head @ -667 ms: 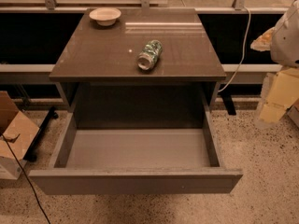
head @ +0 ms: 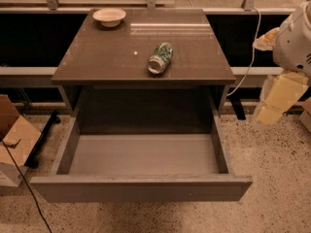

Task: Place green can into top drawer

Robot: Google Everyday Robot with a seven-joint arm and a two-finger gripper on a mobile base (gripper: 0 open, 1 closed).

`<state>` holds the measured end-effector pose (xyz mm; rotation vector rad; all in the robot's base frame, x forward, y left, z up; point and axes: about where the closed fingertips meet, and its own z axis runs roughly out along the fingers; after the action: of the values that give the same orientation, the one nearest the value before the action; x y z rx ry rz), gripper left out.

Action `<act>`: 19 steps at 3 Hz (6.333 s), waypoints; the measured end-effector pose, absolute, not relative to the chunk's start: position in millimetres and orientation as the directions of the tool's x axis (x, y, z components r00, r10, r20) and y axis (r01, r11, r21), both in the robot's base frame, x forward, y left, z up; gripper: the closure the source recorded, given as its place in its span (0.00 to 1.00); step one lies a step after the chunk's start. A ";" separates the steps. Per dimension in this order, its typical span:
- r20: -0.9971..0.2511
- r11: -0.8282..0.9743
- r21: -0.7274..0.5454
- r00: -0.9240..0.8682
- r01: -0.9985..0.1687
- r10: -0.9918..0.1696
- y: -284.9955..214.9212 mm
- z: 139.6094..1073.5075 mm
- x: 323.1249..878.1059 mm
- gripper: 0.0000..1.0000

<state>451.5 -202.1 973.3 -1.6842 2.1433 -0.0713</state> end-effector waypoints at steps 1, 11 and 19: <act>-0.380 0.291 -0.290 -0.170 -0.911 -0.909 -190.8 969.1 463.4 0.00; -0.725 0.471 -0.330 -0.100 -0.818 -0.682 -65.3 929.0 634.7 0.00; -0.889 0.582 -0.043 -0.234 -0.812 -0.392 -4.9 847.1 760.0 0.00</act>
Offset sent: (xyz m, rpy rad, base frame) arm 0.0108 0.0102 -0.0039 0.0860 -0.0283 0.0043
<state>760.0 -4.9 847.1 -0.9782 1.8446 0.5433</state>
